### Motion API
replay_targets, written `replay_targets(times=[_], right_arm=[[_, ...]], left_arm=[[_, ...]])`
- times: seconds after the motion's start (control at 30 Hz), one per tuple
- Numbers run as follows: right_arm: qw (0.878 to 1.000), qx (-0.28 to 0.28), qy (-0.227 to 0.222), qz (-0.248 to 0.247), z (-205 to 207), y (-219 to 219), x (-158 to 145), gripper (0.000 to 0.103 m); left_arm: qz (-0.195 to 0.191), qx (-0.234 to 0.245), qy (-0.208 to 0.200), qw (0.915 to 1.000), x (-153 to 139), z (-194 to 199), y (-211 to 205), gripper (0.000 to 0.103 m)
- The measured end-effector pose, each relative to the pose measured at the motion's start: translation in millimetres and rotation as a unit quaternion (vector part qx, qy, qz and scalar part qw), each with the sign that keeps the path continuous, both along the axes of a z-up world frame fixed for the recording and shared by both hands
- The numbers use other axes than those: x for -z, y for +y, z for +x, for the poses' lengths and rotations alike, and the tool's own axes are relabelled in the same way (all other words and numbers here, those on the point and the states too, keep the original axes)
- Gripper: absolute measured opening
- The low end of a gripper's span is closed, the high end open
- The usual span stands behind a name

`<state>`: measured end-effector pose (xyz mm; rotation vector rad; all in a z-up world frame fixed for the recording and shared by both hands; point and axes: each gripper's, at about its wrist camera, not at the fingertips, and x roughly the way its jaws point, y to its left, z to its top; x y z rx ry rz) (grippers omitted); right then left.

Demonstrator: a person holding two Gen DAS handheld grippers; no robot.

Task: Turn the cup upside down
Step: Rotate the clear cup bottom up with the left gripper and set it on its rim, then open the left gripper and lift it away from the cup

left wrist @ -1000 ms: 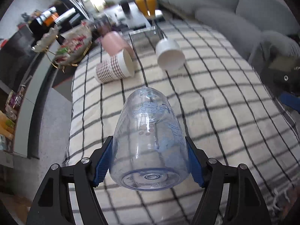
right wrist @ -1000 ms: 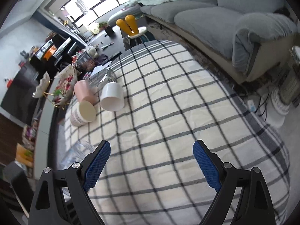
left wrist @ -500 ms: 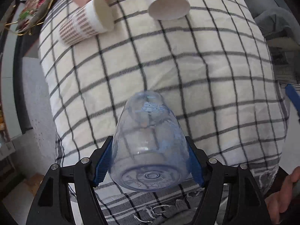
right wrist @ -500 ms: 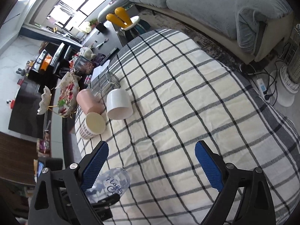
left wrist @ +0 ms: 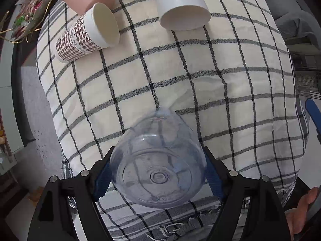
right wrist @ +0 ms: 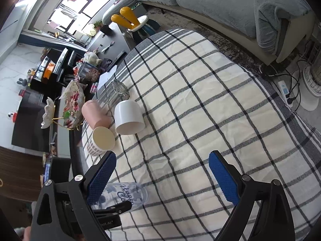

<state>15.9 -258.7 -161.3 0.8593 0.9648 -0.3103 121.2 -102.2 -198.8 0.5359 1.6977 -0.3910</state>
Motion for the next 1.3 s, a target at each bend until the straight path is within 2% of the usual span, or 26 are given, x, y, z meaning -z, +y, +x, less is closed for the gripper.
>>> replay_targets(times=[0.07,0.17,0.27,0.47,0.7,0.87,1.07,1.2,1.3], right_arm=[[1.000,0.000,-0.001,-0.003,0,0,-2,0.094],[1.000,-0.006,-0.005,-0.017,-4,3,-6,0.094],[0.999,-0.018,-0.012,-0.044,-11,10,-14,0.094],[0.993,-0.055,-0.015,-0.107,-23,37,-25,0.094],[0.977,-0.086,-0.038,-0.190,-46,69,-38,0.093],[0.961,-0.098,-0.059,-0.250,-61,88,-49,0.093],[0.946,-0.101,-0.078,-0.299,-71,102,-55,0.095],[0.937,-0.105,-0.084,-0.321,-78,110,-55,0.096],[0.931,-0.107,-0.089,-0.338,-84,115,-55,0.096]], left_arm=[[-0.007,0.001,-0.013,0.9999,-2,-4,3,0.081],[-0.023,-0.002,-0.049,0.9985,-11,-11,10,0.087],[-0.045,-0.012,-0.093,0.9945,-25,-23,24,0.088],[-0.090,-0.037,-0.174,0.9799,-44,-54,56,0.088],[-0.136,-0.052,-0.289,0.9460,-66,-91,80,0.097],[-0.162,-0.057,-0.365,0.9149,-72,-116,92,0.097],[-0.211,-0.088,-0.410,0.8829,-84,-136,112,0.101],[-0.223,-0.094,-0.436,0.8670,-83,-149,119,0.103],[-0.227,-0.102,-0.445,0.8601,-79,-158,125,0.103]])
